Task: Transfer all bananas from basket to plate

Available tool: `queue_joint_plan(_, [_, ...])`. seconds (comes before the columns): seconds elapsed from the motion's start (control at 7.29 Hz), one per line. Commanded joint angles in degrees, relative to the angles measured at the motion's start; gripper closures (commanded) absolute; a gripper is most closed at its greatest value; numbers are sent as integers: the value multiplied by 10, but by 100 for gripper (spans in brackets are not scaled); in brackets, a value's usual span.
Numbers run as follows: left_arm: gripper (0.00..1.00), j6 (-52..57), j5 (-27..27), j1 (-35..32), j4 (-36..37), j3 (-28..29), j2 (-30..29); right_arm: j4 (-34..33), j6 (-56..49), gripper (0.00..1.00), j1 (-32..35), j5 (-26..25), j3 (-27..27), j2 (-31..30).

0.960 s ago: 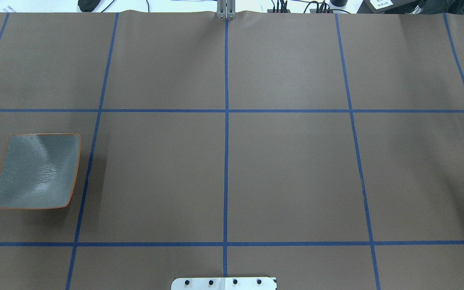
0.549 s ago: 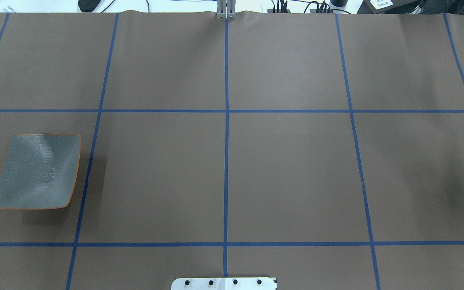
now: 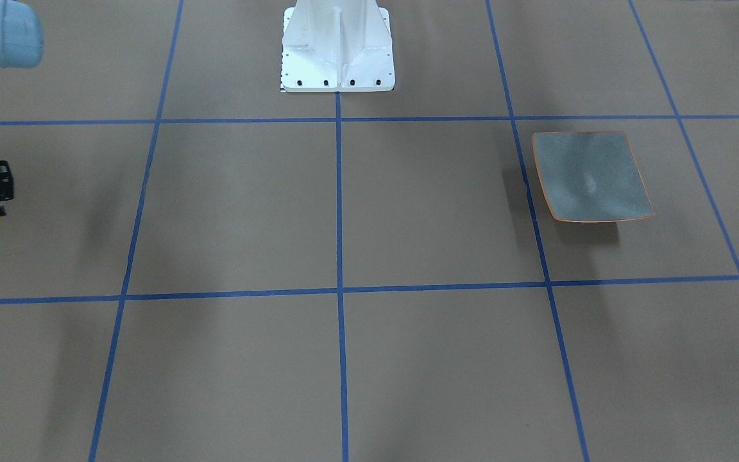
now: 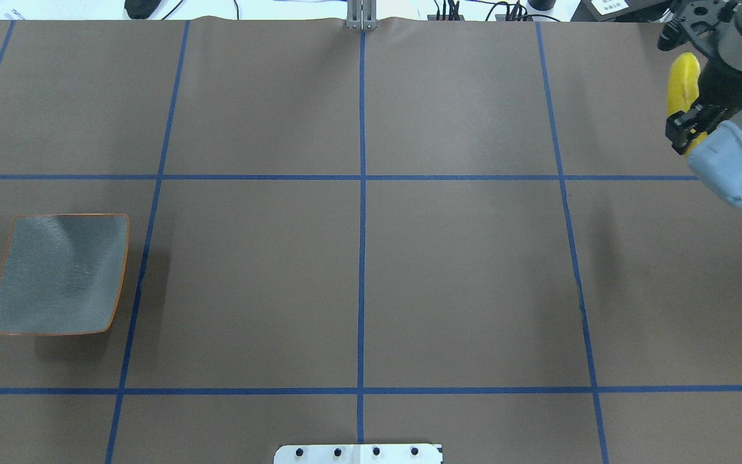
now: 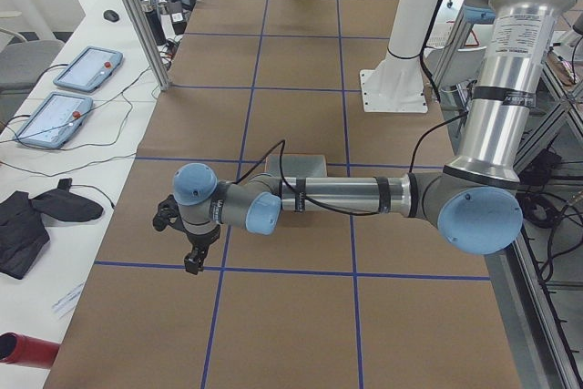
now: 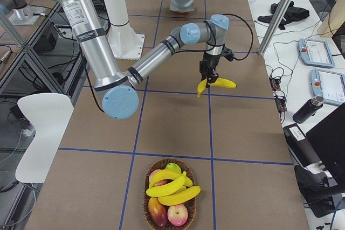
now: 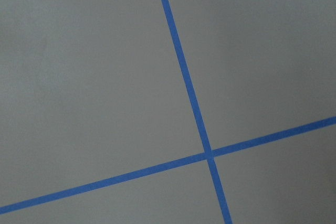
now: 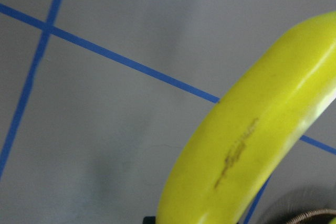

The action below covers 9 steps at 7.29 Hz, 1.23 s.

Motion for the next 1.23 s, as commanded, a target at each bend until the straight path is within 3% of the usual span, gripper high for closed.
queue_joint_plan(0.0, [0,-91,-47,23,-9,2,-32,60,166,100,-79,1,-1,73])
queue_joint_plan(0.41, [0,-157,-112,69,-13,-4,-97,72,180,100,-155,0,0,128])
queue_joint_plan(1.1, [0,-311,-202,202,-13,-74,-183,73,183,100,-224,4,5,186])
